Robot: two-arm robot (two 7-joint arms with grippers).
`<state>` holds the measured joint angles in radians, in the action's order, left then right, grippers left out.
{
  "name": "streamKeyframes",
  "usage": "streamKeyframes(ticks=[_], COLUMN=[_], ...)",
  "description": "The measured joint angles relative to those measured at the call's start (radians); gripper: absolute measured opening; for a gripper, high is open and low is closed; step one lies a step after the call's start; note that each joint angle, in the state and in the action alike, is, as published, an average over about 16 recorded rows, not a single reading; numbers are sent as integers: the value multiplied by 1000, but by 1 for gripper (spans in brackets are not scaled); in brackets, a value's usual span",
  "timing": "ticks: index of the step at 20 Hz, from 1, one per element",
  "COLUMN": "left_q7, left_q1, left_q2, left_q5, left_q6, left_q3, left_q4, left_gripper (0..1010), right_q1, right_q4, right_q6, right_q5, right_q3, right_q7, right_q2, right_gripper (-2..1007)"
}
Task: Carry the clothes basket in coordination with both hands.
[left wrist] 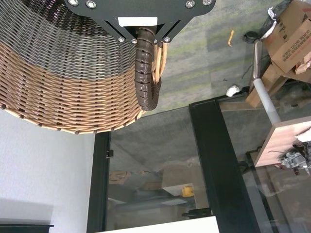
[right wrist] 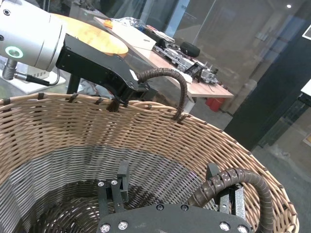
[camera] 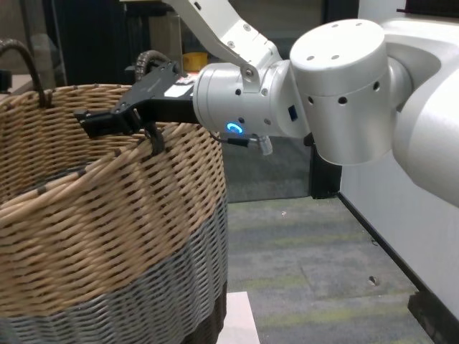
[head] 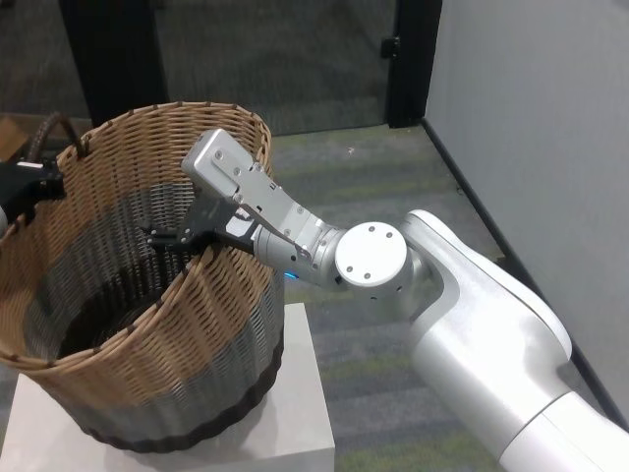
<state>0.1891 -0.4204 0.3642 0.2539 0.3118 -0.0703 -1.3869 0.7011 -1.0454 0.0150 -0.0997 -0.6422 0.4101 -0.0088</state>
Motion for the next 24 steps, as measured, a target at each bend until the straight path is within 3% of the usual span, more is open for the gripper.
streamKeyframes(ticks=[13,18,24], left_q7=[0,0,0], left_q1=[0,0,0], left_q2=[0,0,0], left_q5=[0,0,0], left_q6=[0,0,0], left_q3=[0,0,0], left_q4=[0,0,0], left_gripper=[51,165,375], right_q1=[0,0,0], right_q4=[0,0,0], right_q6=[0,0,0], right_q5=[0,0,0], right_q3=[0,0,0], right_q7=[0,0,0], right_q2=[0,0,0], right_gripper=[1005,1005,1005])
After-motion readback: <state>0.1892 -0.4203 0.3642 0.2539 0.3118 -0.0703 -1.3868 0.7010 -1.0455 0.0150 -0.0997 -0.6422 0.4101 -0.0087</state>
